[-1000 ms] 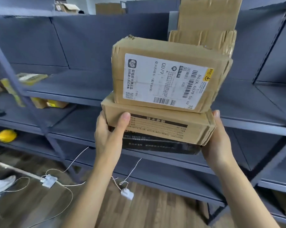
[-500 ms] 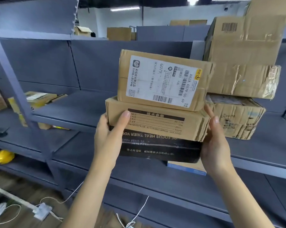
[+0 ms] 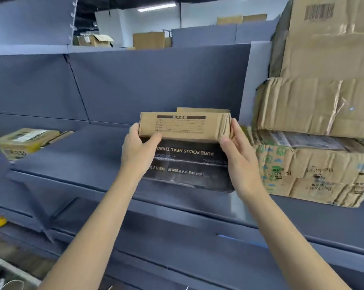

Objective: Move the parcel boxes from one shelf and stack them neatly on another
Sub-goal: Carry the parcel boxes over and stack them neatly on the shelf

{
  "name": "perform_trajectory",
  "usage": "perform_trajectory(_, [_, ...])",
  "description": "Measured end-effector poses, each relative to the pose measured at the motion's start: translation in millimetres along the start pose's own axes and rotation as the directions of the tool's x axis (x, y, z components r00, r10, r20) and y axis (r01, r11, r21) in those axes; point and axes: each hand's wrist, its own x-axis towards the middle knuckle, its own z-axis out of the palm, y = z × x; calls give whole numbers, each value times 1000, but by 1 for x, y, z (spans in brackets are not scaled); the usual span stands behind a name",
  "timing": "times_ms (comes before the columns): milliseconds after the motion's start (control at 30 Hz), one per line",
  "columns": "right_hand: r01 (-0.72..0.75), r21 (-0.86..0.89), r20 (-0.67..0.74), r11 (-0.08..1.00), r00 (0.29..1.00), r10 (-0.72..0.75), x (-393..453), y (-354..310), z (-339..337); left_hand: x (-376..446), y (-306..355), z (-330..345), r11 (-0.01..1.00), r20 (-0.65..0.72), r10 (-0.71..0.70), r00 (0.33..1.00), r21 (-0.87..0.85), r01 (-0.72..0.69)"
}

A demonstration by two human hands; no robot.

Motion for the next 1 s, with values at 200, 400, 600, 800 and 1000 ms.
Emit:
perform_trajectory(200, [220, -413, 50, 884, 974, -219, 34, 39, 22, 27, -29, 33, 938, -27, 165, 986, 313, -148])
perform_trajectory(400, [36, -425, -171, 905, 978, -119, 46, 38, 36, 43, -45, 43, 811, 107, 300, 948, 495, -313])
perform_trajectory(600, [-187, -162, -343, 969, 931, 122, 0, 26, 51, 21, -64, 14, 898, 140, 345, 928, 238, -370])
perform_trajectory(800, [-106, -152, -422, 983, 906, 32, -55, 39, 90, 11, -94, -22, 934, 116, 356, 927, -31, -355])
perform_trajectory(1000, [-139, -435, -248, 890, 968, 31, -44, 53, 112, 35, -116, -28, 930, 230, 312, 922, 124, -345])
